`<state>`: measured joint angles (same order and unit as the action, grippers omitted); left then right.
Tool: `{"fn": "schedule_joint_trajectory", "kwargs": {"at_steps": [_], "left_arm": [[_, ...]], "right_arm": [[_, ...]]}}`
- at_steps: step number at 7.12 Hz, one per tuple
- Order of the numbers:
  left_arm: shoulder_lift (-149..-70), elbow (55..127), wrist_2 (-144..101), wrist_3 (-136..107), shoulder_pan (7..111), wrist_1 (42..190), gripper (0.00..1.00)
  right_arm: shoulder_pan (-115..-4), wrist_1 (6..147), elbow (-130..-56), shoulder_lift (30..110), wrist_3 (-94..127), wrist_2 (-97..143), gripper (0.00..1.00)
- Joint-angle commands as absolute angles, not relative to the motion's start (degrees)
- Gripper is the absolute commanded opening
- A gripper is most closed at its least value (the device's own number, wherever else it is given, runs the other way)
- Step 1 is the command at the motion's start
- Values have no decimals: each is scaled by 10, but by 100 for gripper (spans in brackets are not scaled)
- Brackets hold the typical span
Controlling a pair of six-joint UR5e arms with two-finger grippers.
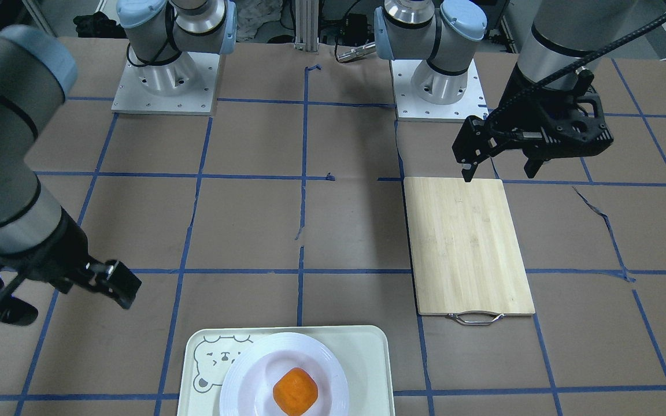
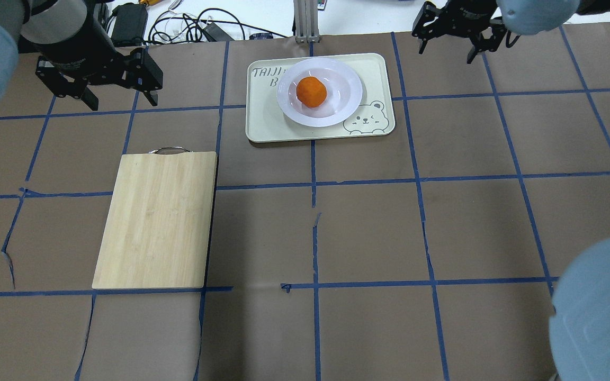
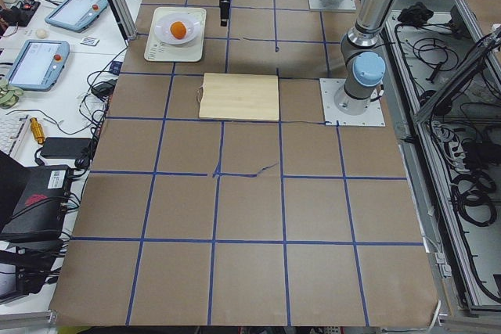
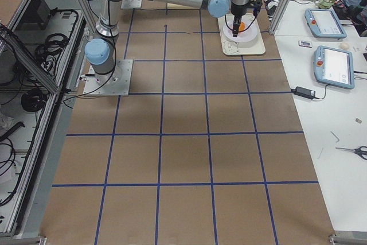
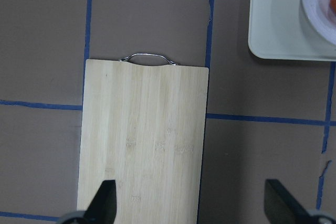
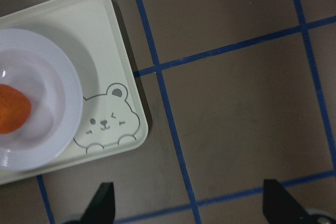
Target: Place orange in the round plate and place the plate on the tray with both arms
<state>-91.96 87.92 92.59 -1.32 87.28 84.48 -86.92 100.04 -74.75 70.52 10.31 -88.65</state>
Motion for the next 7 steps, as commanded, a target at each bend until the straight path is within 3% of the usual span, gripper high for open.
{"fn": "schedule_joint_trajectory", "kwargs": {"at_steps": [1, 3, 7], "left_arm": [[-918, 895, 926, -13, 873, 839, 100], [-915, 889, 925, -13, 873, 838, 100], [-915, 886, 925, -13, 872, 837, 100]], "right_arm": [[-874, 890, -757, 815, 80, -895, 100], [-879, 890, -814, 889, 72, -901, 100], [-880, 892, -831, 906, 4, -881, 100]]}}
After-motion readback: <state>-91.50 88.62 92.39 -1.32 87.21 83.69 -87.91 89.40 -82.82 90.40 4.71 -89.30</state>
